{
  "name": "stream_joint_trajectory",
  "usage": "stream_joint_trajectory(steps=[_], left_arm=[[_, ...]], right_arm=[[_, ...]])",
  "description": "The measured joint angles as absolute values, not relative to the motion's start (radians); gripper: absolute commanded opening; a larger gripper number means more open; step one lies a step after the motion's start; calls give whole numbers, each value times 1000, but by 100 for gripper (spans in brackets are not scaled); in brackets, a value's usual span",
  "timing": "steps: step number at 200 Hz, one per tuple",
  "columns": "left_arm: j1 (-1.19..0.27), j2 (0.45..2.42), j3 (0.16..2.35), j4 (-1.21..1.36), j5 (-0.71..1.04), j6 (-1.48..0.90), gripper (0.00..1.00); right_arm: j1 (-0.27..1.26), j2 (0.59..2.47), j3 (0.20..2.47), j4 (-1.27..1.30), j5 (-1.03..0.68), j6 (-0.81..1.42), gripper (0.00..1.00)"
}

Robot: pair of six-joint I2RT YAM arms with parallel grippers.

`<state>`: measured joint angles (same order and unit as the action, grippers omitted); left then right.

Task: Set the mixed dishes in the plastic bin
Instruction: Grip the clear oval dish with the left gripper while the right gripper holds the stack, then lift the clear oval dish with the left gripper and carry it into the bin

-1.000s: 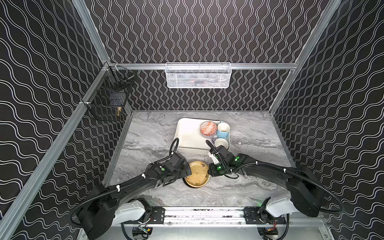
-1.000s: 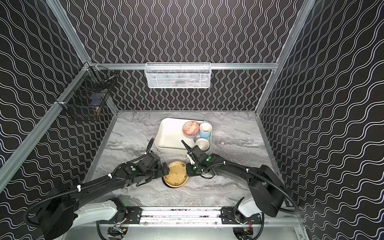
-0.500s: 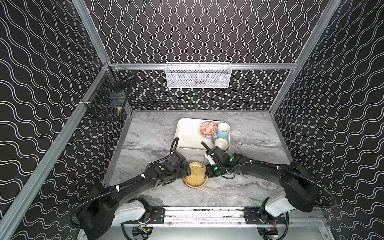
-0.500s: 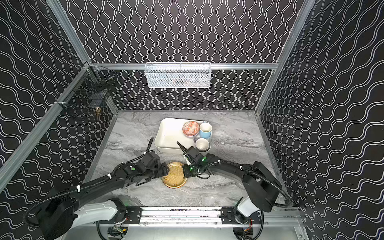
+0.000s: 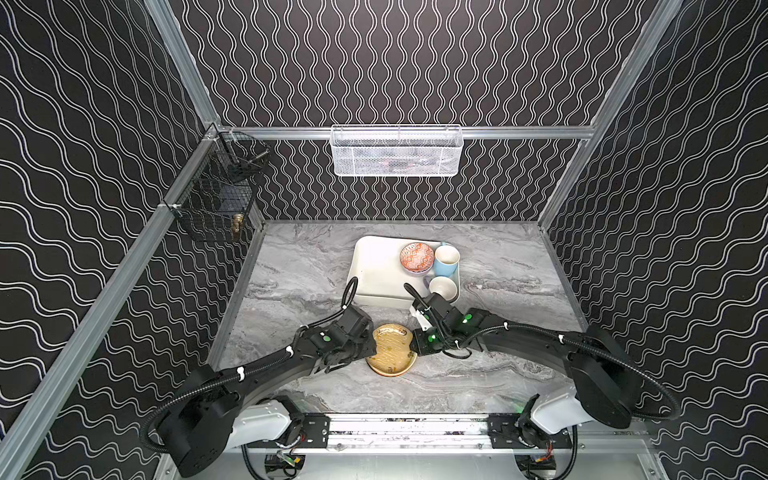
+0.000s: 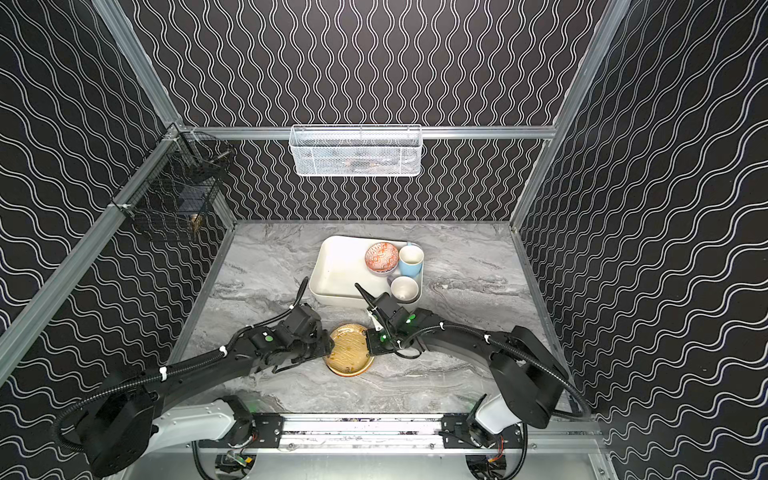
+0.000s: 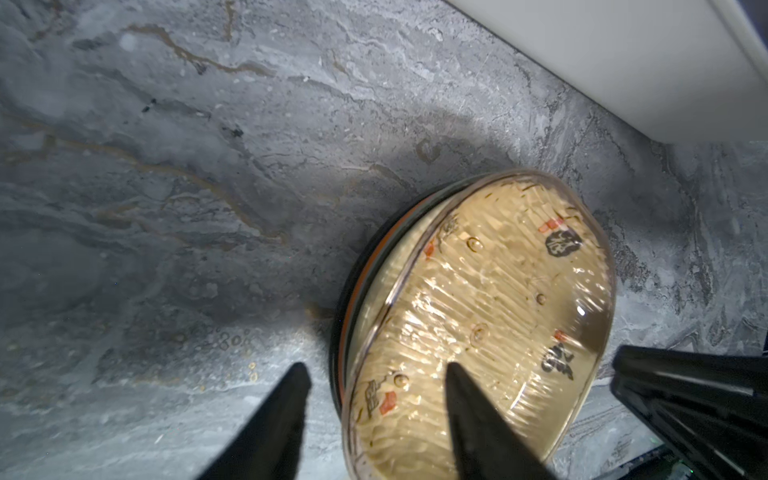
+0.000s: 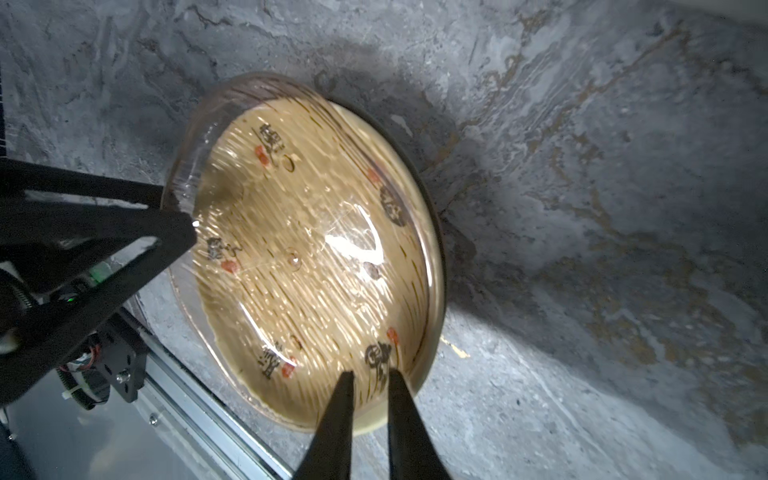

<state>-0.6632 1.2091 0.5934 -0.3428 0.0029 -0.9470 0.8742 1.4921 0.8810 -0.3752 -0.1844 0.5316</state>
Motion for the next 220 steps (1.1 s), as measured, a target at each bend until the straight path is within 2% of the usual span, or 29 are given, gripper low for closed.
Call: stream_joint_trajectory(steps=[30,42,56,73,85,101,105,121,134,220], left_arm=[[-663,1229,593,-341,2,-947,42],[-663,1237,593,-336,2,-947,33],[-663,1244,590,-331,1,-947,25],[-663,1248,589,-331,-1,-947,24],[-663,1248,589,-332,-5,-947,19],[-663,1239,589,-342,-14,-947,17],[-663,1235,590,-345,-16,-947,13],[-663,1221,595,-359,-24,-941,8],[-664,1213,603,-361,-24,-942,0],[-662,1150,664,-449,-33,-941,0]], right_arm=[[874,1458,866,-376,-173,535,25],[874,1449,860,-376,-173,535,29],[874,1440,853,-377,-169,538,42],[874,1420,846,-378,-163,540,61],[874,1398,837,-381,-156,540,68],[874,1372,835,-384,-140,542,76],[874,1367,835,-384,-138,541,77],[874,1358,839,-392,-128,541,80],[874,1358,843,-399,-113,541,81],[871,1310,839,-418,-91,537,83]])
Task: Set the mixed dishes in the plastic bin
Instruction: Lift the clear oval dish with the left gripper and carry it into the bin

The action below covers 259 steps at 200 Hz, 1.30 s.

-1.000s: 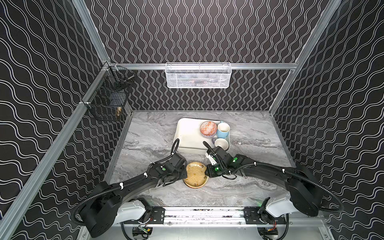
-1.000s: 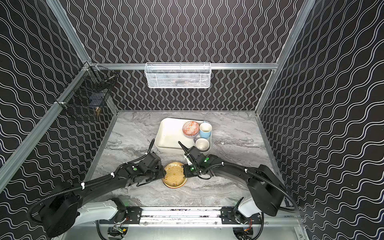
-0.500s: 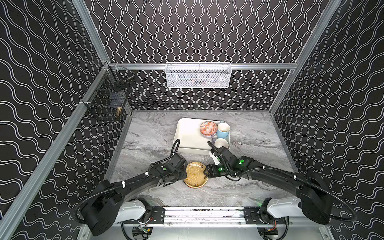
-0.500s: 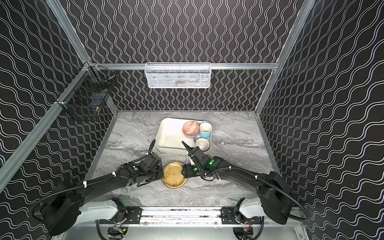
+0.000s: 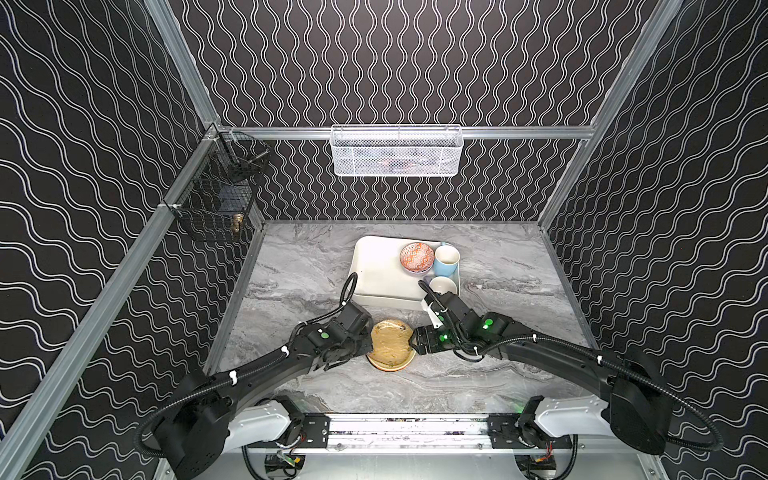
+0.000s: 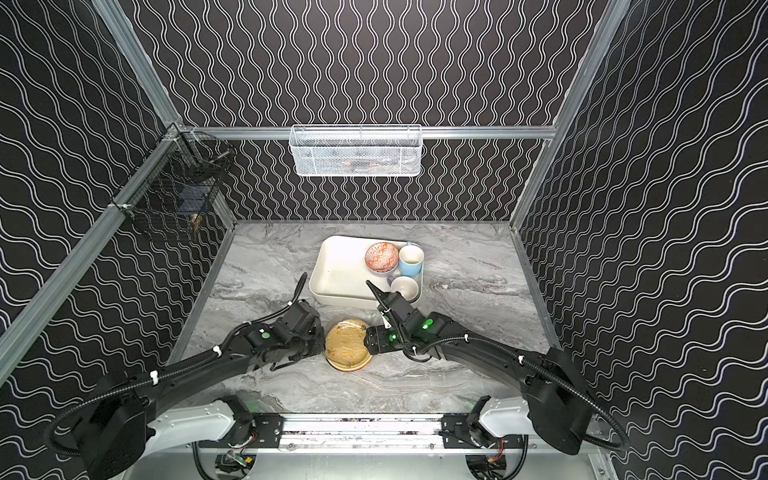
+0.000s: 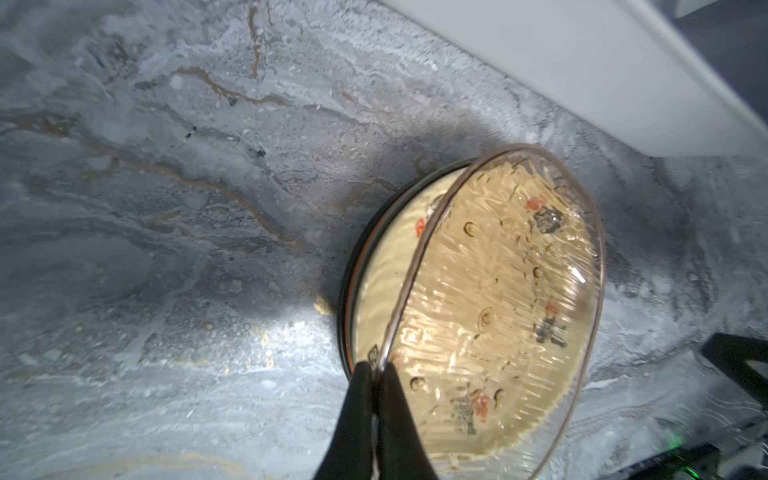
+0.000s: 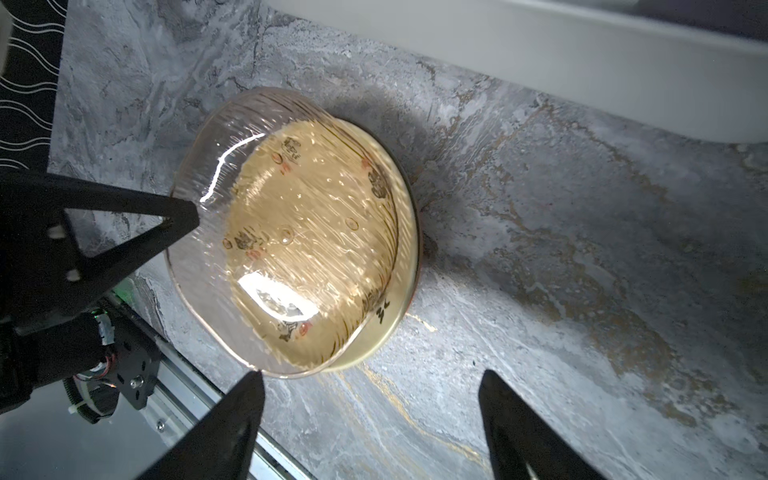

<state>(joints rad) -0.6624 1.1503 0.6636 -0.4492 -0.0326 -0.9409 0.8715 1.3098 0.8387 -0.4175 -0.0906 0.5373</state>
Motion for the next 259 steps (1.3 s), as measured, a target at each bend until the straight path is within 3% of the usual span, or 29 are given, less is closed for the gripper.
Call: stream_joint_trajectory(steps=[66,122,163,259], left_arm=[[-656,1111,867,-588,-102,-935,0],[-494,1305,1092,-630,-140,-831,0],[-352,1473,1200,-613,-112,-754,0],[-307,1755,1283,-503,-3,-731,0]], right_arm=[[852,1206,834,-467,-38,518,84],[791,1113,860,-515,-8,484,84],[665,1058,858,-540,-26,451,85],[535,1096,863,-559,-109,376,85]])
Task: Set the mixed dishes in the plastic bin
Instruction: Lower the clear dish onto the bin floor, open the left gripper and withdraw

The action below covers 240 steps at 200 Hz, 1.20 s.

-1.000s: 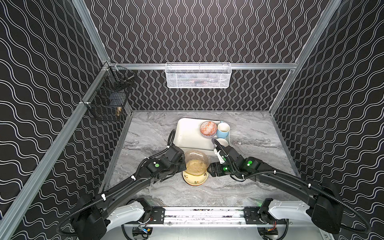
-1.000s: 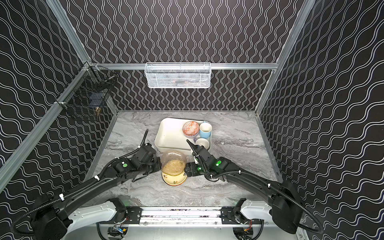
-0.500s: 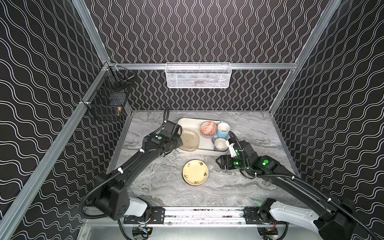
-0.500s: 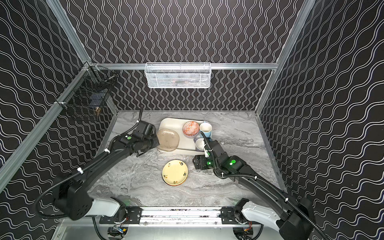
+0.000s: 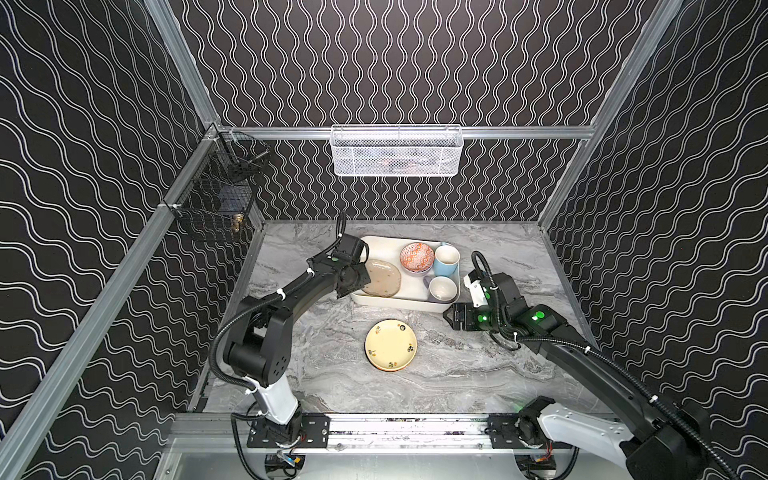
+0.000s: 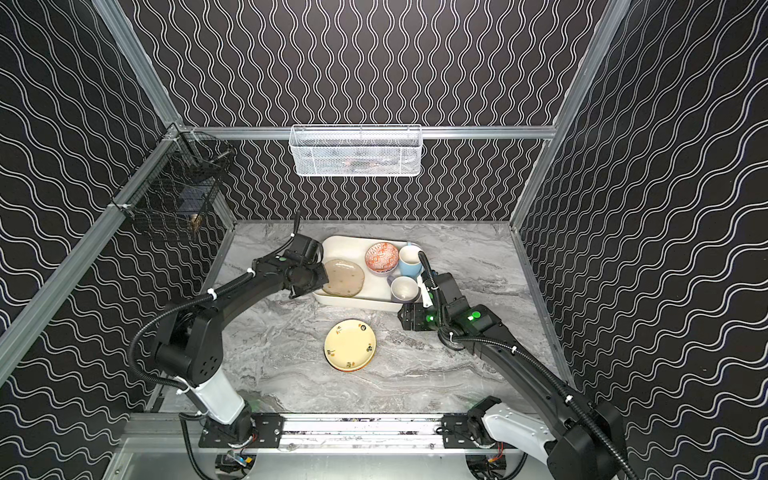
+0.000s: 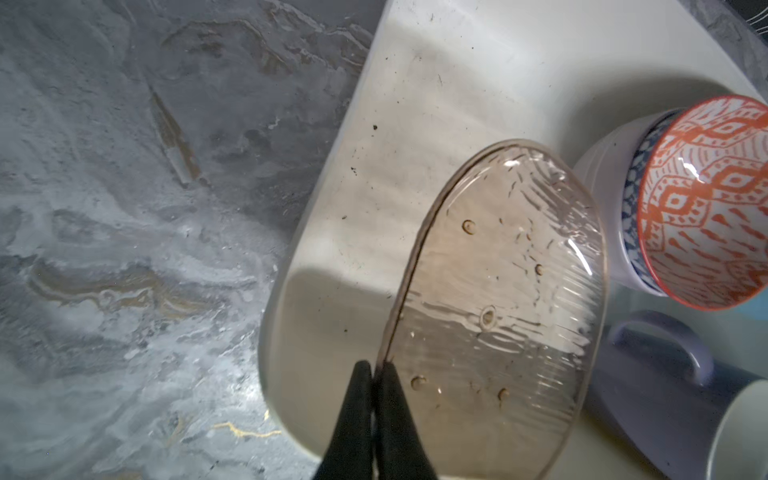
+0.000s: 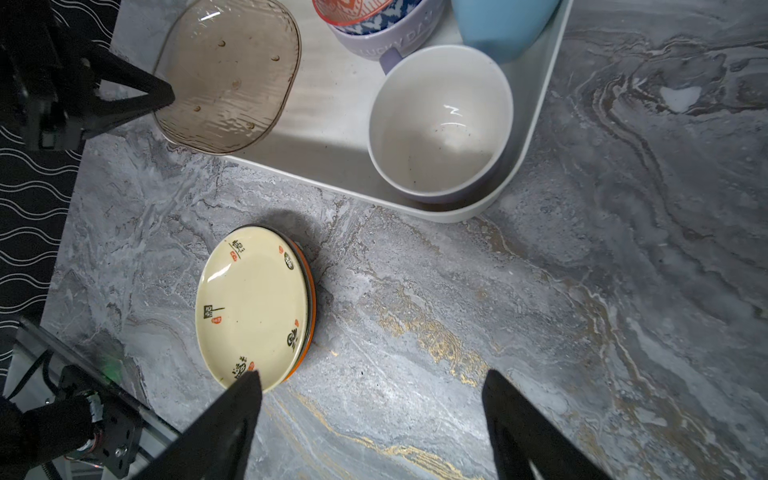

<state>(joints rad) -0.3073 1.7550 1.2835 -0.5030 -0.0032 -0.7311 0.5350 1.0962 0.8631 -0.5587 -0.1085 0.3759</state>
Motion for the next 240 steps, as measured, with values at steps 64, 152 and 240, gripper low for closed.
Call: stream_joint_trajectory(steps=[64,152,240], left_arm=[[-281,1898,1359,-468,35,-731,0],[-274,1950,1372,-420,118,-739,54],[-273,1685,1217,-406,168,-739,61]], right_arm=[[503,1125,881,-563,-115,356,85],[482,1137,883,-569,-133,347,85],[484,1153,884,-583,-149,341,51]])
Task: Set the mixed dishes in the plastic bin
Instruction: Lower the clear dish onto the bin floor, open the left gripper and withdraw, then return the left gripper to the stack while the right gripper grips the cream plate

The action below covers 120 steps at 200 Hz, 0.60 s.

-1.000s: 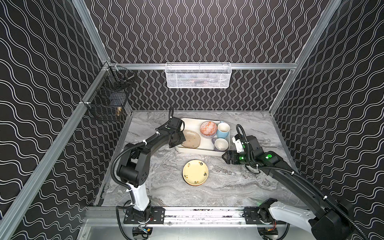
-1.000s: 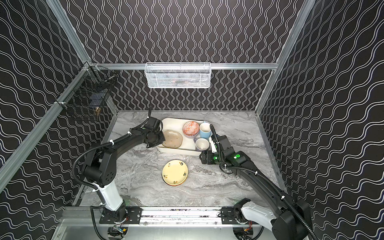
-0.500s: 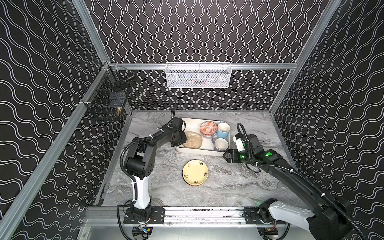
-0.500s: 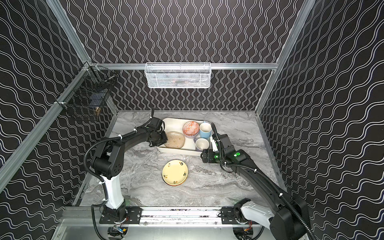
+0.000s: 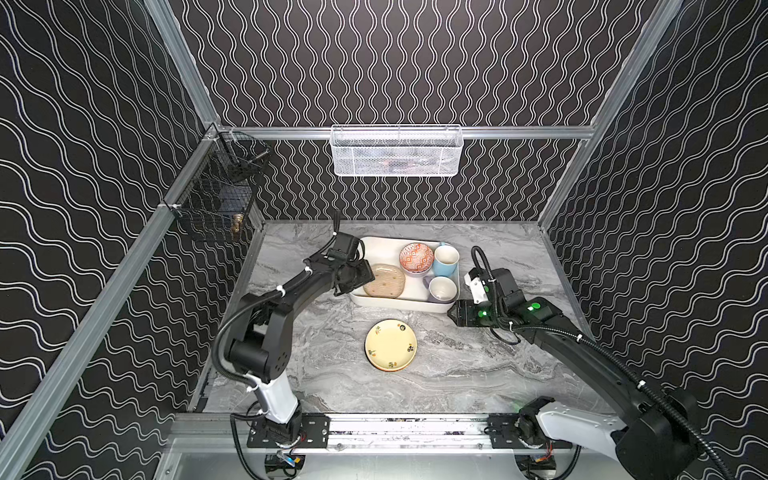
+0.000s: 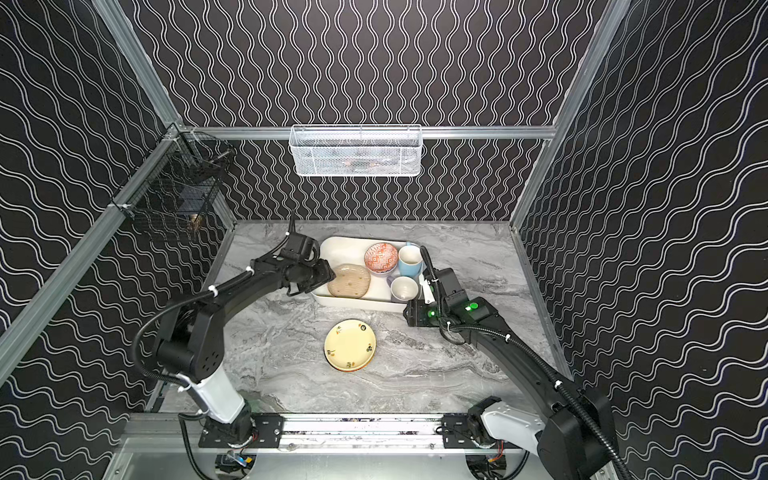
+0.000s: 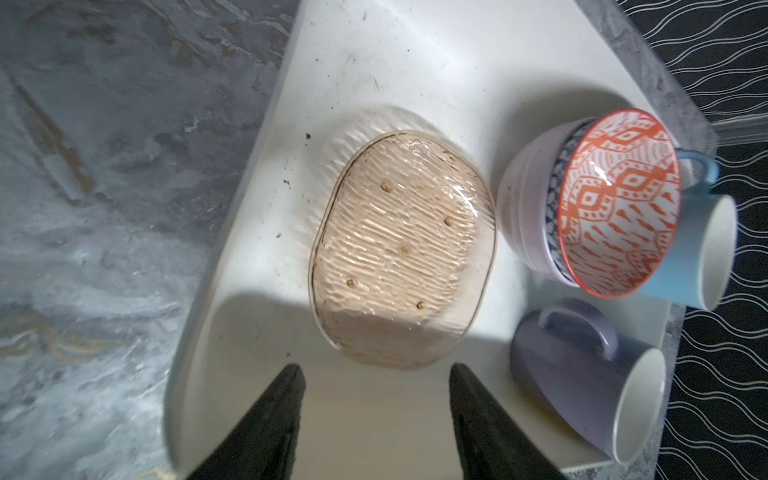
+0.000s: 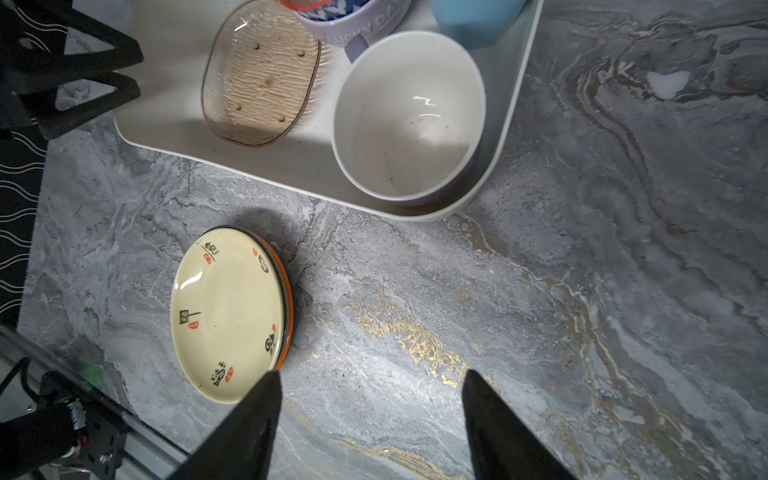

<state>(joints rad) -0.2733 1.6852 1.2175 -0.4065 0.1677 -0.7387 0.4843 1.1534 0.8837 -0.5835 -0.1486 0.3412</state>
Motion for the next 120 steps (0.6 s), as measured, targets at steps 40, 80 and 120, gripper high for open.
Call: stream_joint_trajectory(steps=[40,80,120], left_arm=[[-274,1430,985,-390,195,-743,65],[-275,1271,757,-405,220,-741,72],[-276,1208,637,-409,259,-731,78]], right_arm=[[548,1155,846,-561,-190,366,41],[703,1258,810,-495,-196,419,35],[776,1372,794,-389,-227,490,31]])
